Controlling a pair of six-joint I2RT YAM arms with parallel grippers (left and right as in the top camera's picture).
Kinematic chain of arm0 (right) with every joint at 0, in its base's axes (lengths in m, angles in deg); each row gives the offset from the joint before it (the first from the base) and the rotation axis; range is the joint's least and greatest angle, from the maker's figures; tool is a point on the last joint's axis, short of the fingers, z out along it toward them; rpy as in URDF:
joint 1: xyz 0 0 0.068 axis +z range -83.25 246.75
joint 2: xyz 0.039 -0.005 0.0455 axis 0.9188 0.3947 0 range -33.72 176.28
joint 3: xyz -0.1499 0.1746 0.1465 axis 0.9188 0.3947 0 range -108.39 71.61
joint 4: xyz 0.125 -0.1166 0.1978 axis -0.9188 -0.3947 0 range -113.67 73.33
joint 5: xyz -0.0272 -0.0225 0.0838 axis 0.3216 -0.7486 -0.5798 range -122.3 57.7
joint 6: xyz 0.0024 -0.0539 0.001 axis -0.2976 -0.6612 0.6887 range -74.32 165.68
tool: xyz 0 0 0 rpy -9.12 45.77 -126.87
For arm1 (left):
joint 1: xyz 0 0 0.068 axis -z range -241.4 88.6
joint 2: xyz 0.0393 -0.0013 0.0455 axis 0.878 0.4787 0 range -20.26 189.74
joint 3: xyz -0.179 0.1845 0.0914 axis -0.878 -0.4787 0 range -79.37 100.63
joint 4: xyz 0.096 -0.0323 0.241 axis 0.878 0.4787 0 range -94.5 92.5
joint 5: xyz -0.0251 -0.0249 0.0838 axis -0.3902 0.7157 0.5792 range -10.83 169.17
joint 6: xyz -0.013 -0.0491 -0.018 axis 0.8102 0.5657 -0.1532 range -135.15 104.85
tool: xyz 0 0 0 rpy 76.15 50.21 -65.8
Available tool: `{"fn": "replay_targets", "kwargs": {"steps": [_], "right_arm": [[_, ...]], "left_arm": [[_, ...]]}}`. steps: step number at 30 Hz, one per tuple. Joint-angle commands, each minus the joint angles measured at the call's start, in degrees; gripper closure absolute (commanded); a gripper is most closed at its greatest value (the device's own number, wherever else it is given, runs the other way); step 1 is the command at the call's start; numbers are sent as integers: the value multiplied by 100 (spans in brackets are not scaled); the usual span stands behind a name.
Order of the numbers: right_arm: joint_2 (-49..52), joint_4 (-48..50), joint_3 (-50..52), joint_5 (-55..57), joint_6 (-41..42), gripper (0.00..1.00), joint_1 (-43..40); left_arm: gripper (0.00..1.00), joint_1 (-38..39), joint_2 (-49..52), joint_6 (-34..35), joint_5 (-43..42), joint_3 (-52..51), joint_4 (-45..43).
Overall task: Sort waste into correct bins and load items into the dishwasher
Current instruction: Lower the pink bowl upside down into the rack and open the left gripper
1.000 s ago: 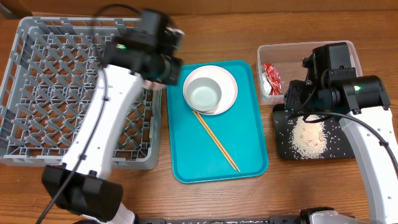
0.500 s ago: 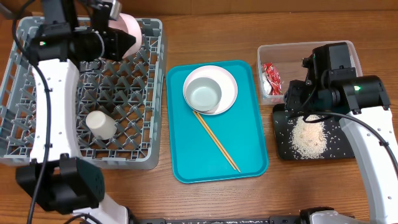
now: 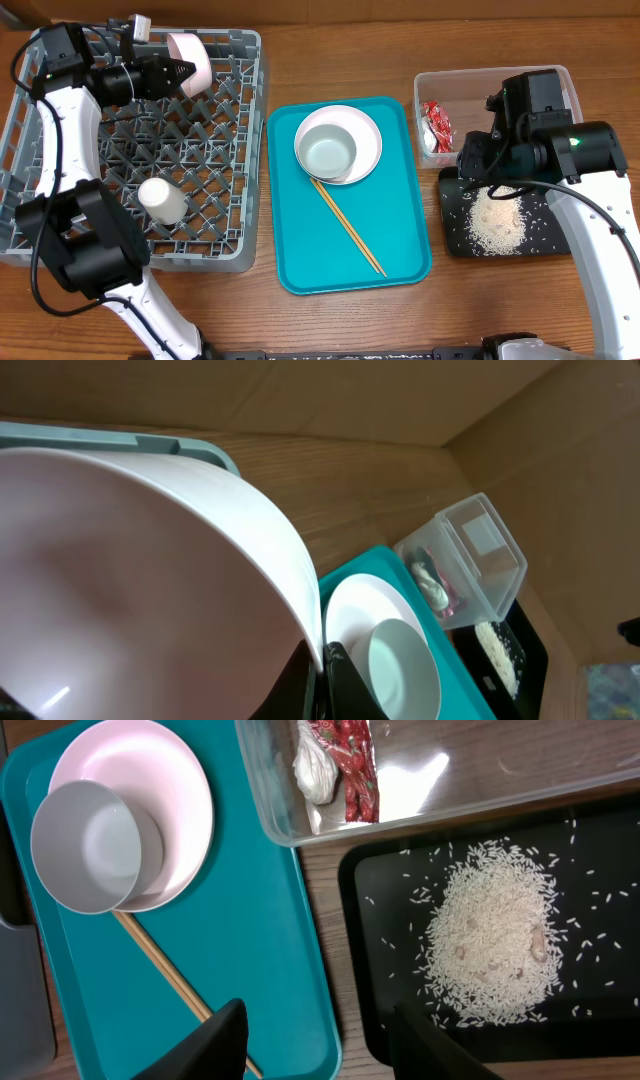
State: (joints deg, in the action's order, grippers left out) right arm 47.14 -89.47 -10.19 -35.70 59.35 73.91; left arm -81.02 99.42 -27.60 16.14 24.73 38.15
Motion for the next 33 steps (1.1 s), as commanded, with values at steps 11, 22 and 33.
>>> {"fn": "replay_targets", "kwargs": {"steps": [11, 22, 33], "right_arm": [[-39, -42, -138, 76, 0, 52, -15], [-39, -44, -138, 79, -2, 52, -15], [-39, -42, -138, 79, -2, 52, -15]], "left_arm": [[96, -39, 570, -20, -262, 116, -872], [96, -46, 570, -24, 662, 111, -518], [96, -323, 568, -24, 841, 111, 391]]}}
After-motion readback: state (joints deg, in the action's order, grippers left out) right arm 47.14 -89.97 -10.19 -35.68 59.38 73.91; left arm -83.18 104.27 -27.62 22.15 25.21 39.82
